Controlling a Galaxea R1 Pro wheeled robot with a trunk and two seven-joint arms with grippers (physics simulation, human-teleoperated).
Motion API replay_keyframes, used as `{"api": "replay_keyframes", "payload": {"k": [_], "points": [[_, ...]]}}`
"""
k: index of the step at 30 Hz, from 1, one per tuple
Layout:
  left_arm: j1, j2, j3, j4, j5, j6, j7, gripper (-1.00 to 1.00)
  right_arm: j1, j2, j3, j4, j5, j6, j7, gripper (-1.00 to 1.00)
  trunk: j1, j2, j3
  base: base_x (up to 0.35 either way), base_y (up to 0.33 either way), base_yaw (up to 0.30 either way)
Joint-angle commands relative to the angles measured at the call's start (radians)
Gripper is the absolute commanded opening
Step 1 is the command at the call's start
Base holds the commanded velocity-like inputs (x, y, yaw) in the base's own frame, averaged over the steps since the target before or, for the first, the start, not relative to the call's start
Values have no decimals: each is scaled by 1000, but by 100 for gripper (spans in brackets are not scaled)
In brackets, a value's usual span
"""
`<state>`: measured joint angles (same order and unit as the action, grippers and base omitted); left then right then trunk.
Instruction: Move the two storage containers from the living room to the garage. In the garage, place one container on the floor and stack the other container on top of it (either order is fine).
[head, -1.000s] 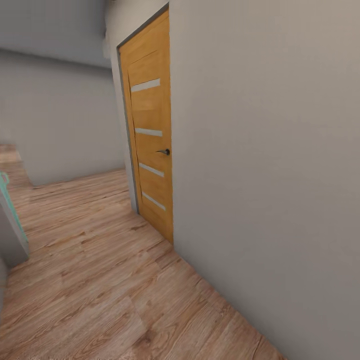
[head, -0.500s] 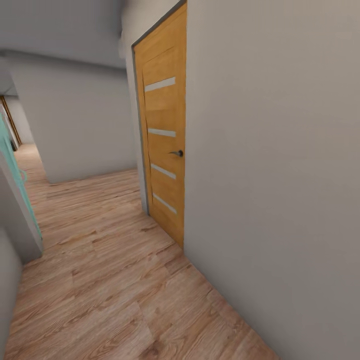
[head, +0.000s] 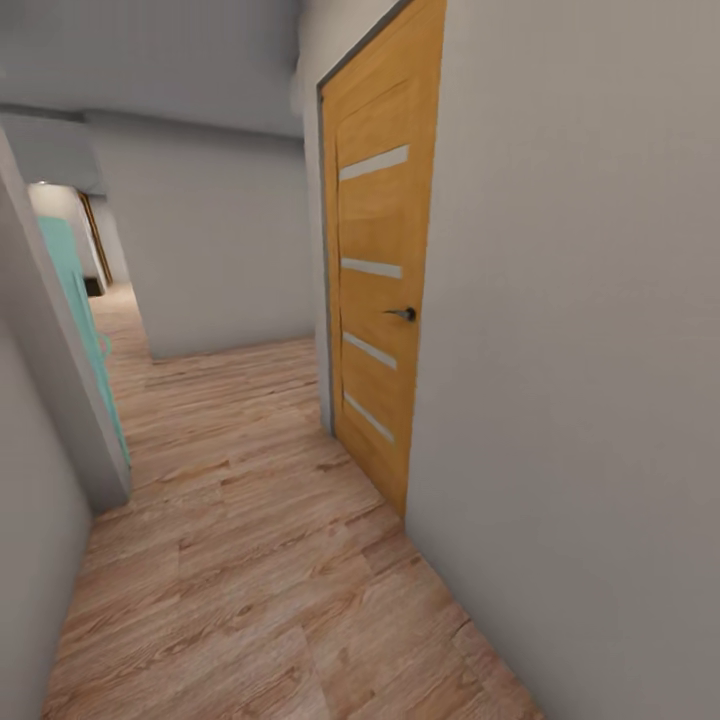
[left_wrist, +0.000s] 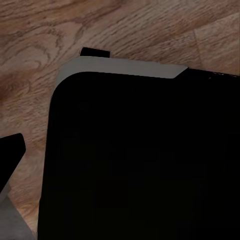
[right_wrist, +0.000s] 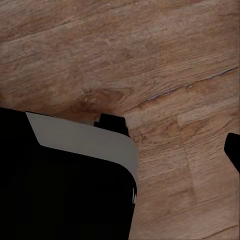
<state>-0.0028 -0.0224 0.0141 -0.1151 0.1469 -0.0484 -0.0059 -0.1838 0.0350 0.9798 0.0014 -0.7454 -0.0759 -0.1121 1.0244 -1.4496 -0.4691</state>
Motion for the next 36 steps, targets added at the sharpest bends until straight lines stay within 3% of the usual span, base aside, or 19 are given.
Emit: {"api": "replay_keyframes", "payload": {"k": [1, 17, 36], "points": [[0, 0, 1, 0, 8, -2, 0, 100, 0, 0, 8, 0, -9, -3, -3, 100, 1, 0, -1, 322, 0, 275], [0, -2, 3, 3, 7, -2, -2, 100, 0, 0, 8, 0, -12, -4, -3, 100, 1, 0, -1, 322, 0, 268], [0, -3, 2, 8, 4, -4, -3, 100, 0, -1, 3, 0, -17, -4, -3, 100, 1, 0, -3, 322, 0, 64]]}}
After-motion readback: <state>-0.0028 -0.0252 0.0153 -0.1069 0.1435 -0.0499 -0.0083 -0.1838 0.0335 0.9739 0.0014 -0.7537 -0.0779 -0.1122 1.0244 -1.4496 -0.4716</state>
